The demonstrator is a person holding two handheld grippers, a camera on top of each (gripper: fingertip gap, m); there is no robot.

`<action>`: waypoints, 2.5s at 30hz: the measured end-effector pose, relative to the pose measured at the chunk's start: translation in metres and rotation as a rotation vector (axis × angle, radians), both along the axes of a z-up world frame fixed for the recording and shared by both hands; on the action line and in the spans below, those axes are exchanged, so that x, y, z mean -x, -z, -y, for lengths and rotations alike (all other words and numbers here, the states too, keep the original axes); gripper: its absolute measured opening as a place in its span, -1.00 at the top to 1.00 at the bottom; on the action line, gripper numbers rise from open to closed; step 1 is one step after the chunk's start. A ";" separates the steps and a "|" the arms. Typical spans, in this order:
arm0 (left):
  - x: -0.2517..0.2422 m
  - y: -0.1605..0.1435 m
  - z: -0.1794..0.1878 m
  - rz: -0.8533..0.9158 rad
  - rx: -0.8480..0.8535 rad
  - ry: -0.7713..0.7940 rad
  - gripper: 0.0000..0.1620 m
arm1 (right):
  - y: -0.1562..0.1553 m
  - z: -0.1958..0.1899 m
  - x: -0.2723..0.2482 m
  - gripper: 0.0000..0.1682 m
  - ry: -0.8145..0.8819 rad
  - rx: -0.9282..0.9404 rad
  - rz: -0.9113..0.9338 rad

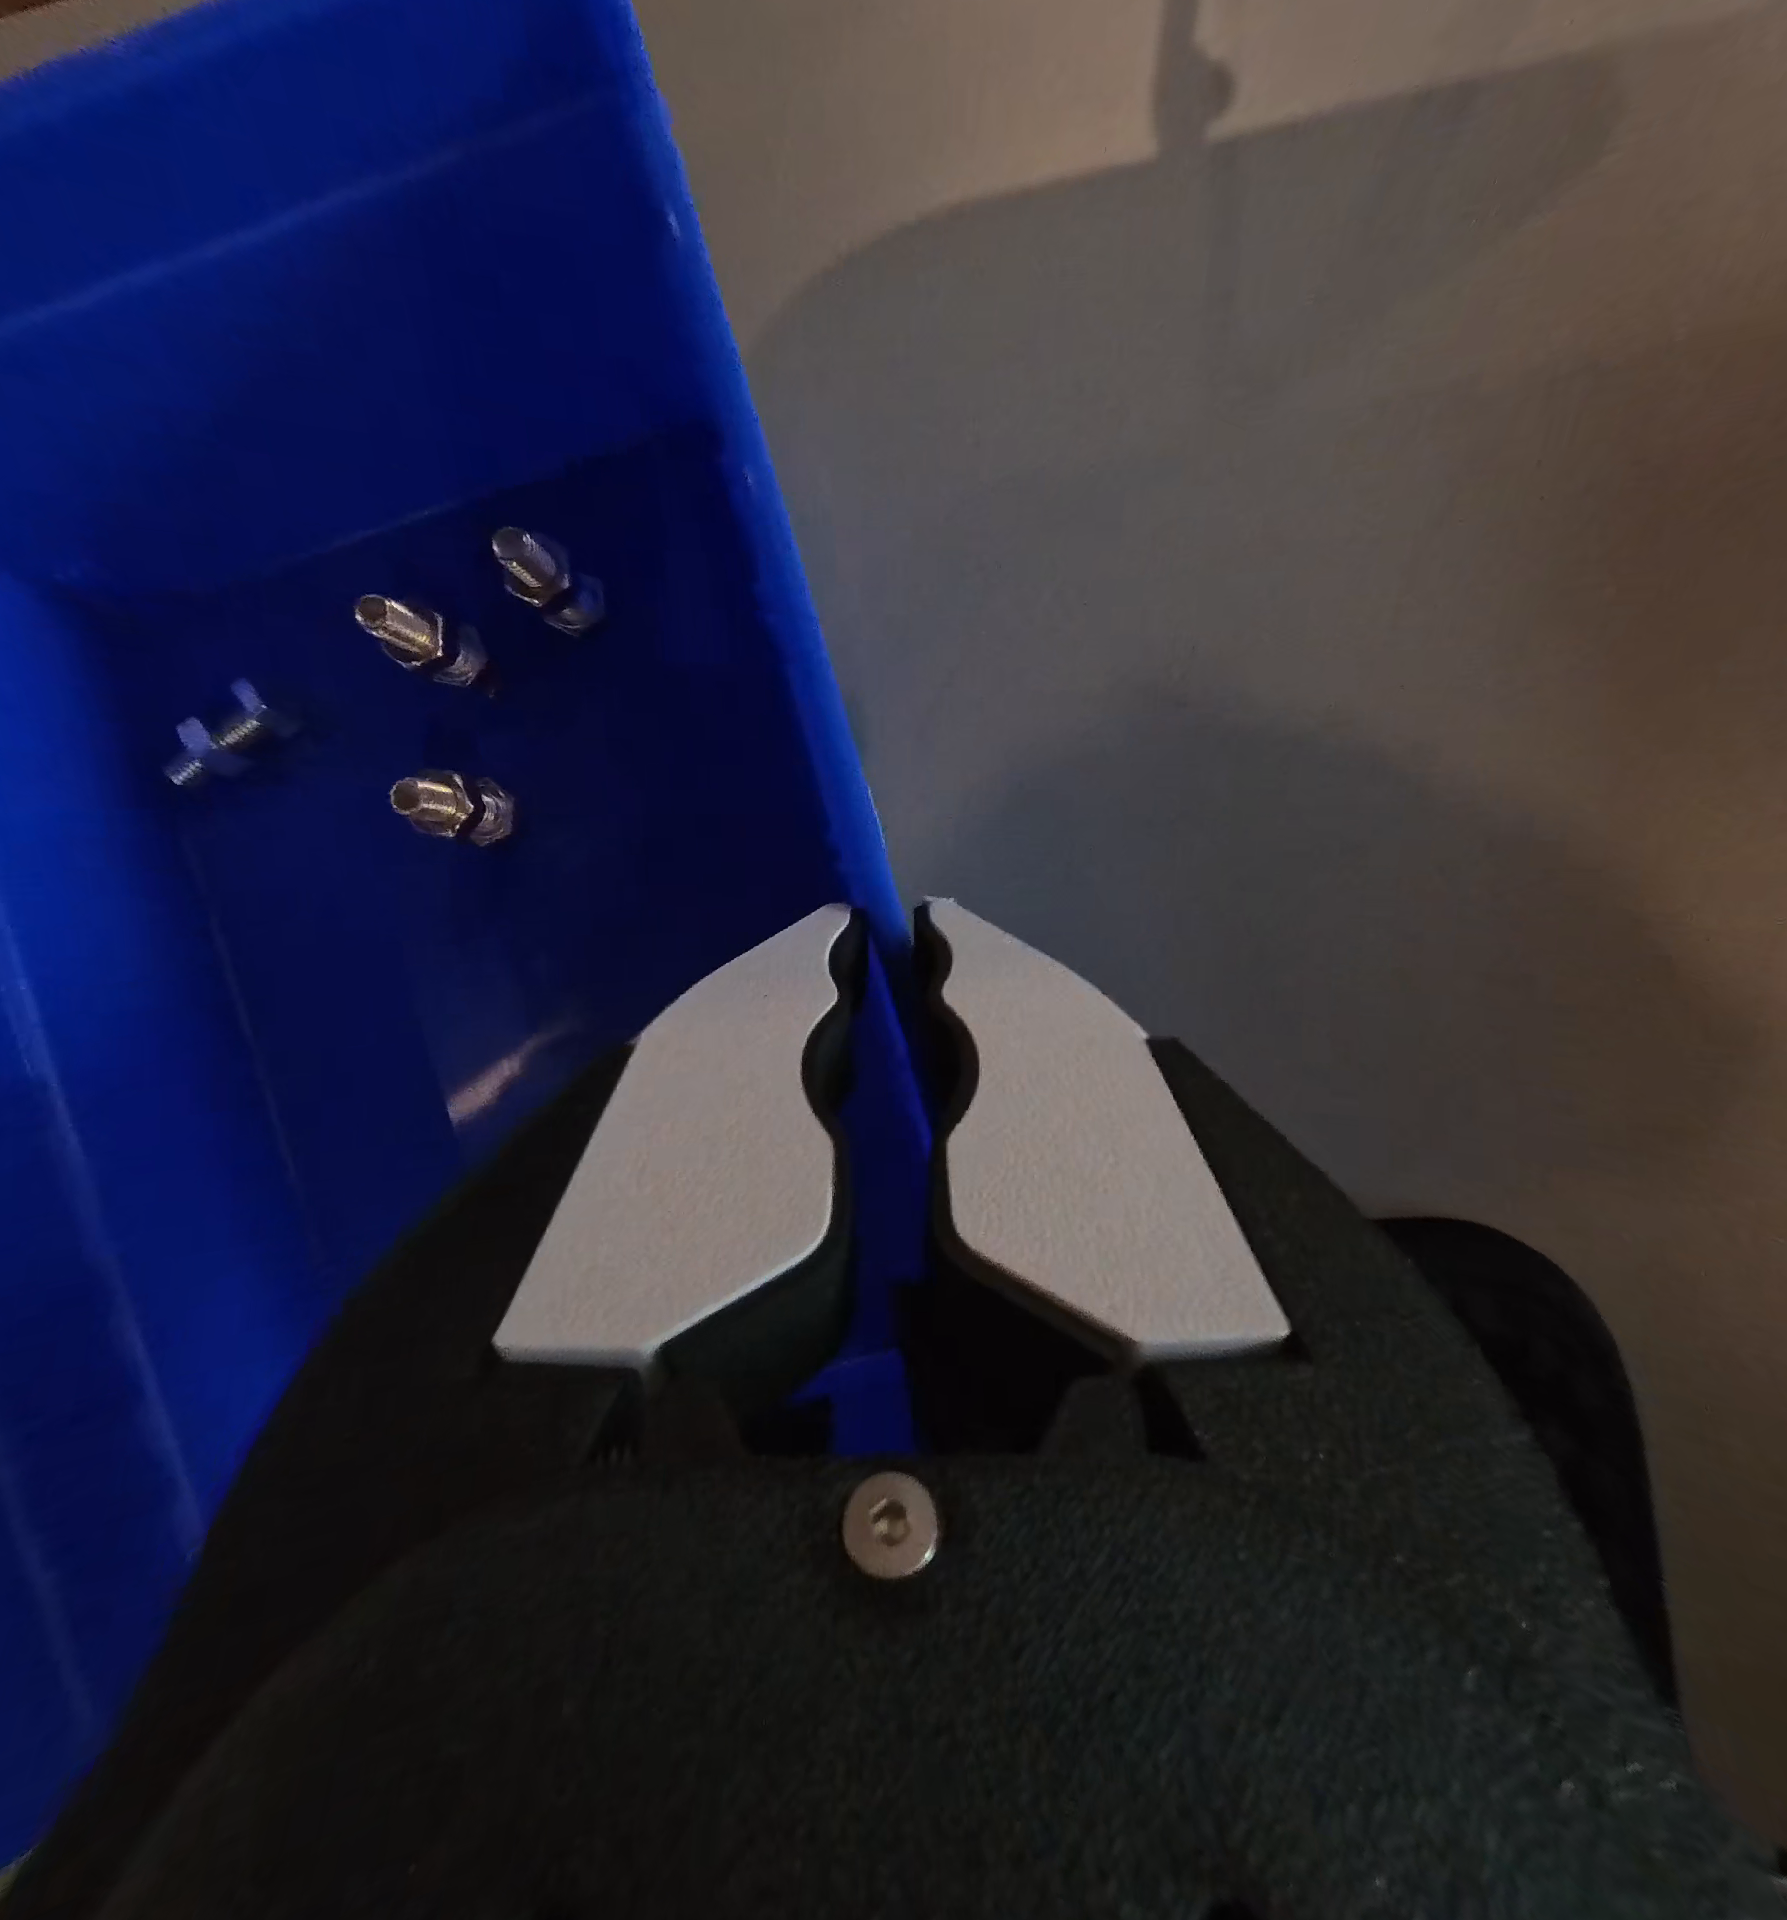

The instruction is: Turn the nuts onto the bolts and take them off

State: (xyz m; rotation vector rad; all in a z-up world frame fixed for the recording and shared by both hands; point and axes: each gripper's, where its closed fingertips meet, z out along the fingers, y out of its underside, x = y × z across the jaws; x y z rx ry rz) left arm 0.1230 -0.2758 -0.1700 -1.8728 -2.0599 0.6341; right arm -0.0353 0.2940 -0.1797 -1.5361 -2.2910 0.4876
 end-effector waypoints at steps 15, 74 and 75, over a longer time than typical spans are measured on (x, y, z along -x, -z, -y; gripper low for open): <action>0.006 0.000 -0.009 -0.004 -0.030 0.016 0.88 | 0.016 -0.026 0.012 0.92 -0.033 0.012 0.040; 0.033 0.064 0.082 -0.106 -0.046 0.152 0.41 | -0.093 0.060 -0.091 0.10 -0.304 0.265 -0.484; 0.034 0.067 0.083 -0.101 -0.052 0.148 0.41 | -0.093 0.060 -0.091 0.10 -0.305 0.268 -0.481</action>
